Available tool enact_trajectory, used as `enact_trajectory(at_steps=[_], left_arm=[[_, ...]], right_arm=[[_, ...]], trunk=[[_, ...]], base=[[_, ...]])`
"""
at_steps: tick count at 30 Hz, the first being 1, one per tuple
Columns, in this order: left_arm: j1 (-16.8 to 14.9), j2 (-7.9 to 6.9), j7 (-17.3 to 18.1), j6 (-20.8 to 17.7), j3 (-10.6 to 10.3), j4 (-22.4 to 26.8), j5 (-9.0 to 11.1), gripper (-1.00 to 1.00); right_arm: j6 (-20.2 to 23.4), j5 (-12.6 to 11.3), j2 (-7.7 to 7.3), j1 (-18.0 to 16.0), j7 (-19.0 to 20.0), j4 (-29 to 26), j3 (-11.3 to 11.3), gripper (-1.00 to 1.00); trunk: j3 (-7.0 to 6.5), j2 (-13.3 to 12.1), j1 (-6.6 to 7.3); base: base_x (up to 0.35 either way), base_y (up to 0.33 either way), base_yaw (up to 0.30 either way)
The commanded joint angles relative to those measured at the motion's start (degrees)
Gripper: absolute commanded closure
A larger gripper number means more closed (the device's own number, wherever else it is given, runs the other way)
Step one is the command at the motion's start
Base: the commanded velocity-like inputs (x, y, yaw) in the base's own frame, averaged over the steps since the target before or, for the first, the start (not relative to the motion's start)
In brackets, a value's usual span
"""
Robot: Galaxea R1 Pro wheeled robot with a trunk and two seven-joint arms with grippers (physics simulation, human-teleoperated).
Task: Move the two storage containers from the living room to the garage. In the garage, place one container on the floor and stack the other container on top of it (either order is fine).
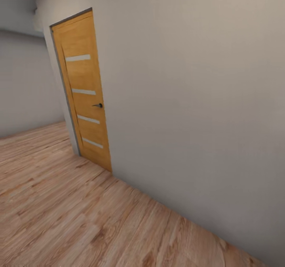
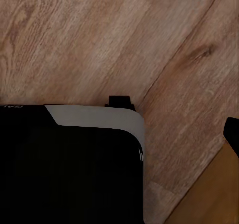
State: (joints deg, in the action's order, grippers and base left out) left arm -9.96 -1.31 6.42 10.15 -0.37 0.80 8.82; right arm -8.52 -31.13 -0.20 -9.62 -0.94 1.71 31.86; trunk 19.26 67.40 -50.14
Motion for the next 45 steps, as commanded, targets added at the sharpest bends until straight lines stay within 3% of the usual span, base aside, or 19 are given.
enact_trajectory(at_steps=[1, 45], left_arm=[[-0.1, -0.01, 0.4, 0.1, -0.1, -0.1, 0.6, -1.0], [-0.1, -0.01, 0.4, 0.1, -0.1, -0.1, 0.6, -1.0]], right_arm=[[-0.3, -0.4, 0.03, 0.0, 0.0, 0.1, 0.5, -1.0], [-0.3, -0.4, 0.03, 0.0, 0.0, 0.1, 0.5, -1.0]], trunk=[[0.06, 0.0, -0.02], [0.06, 0.0, -0.02]], base=[[0.203, 0.0, 0.27], [0.197, 0.0, 0.27]])
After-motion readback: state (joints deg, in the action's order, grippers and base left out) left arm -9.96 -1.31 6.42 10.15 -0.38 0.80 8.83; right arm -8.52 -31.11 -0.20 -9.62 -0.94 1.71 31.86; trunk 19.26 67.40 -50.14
